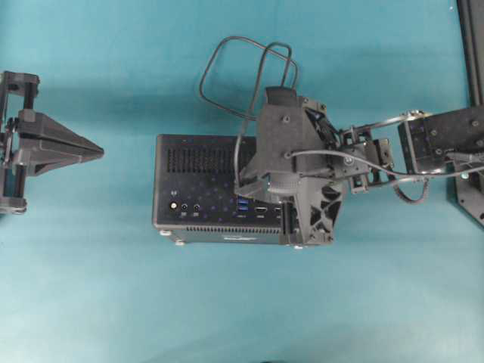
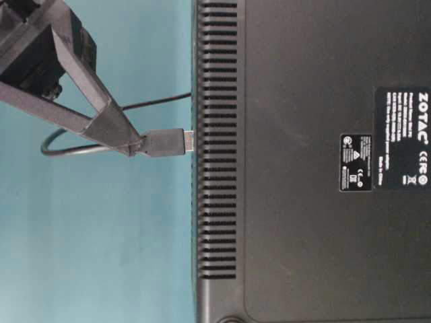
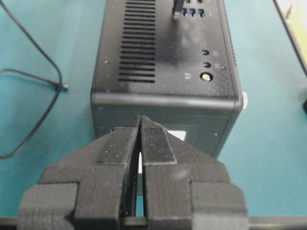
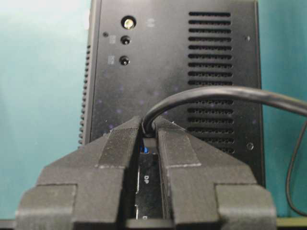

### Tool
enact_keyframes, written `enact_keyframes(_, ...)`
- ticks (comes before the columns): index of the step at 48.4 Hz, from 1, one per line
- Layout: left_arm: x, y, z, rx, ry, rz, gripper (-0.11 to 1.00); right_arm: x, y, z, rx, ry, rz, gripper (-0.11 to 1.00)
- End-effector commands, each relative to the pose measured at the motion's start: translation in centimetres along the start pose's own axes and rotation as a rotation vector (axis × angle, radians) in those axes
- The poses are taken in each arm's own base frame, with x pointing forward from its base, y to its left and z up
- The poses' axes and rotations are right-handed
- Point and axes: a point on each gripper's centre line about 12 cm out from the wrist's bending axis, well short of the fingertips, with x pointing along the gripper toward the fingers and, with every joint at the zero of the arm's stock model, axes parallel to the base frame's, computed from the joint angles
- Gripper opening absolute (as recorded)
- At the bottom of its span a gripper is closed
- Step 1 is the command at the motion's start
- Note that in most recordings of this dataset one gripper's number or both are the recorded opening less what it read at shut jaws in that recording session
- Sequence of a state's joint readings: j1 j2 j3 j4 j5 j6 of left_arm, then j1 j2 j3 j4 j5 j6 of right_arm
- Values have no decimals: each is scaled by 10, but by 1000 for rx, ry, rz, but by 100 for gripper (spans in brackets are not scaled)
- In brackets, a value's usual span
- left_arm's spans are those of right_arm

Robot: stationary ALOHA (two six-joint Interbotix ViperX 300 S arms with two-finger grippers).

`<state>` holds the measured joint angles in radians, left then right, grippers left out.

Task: Insert the USB into the PC box with both arms.
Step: 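Align the plug with a blue USB port and push it in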

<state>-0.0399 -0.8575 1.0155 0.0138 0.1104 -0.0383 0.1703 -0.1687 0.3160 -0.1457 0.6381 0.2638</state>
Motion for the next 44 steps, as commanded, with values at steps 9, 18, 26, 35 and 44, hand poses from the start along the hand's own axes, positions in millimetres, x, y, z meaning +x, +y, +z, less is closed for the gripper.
enact_keyframes(9,0,-1,9,2,-28,-2,0,-6,-1,2,16,-13,-2,14)
enact_keyframes(18,0,-1,9,2,-25,-2,0,-4,-9,-1,19,3,-24,14)
enact_keyframes(26,0,-1,9,2,-26,-2,0,-4,-9,-1,17,2,-22,14)
enact_keyframes(35,0,-1,9,3,-28,-2,0,0,7,-5,15,18,17,14)
enact_keyframes(44,0,-1,9,3,-28,-2,0,2,8,-6,21,26,22,14)
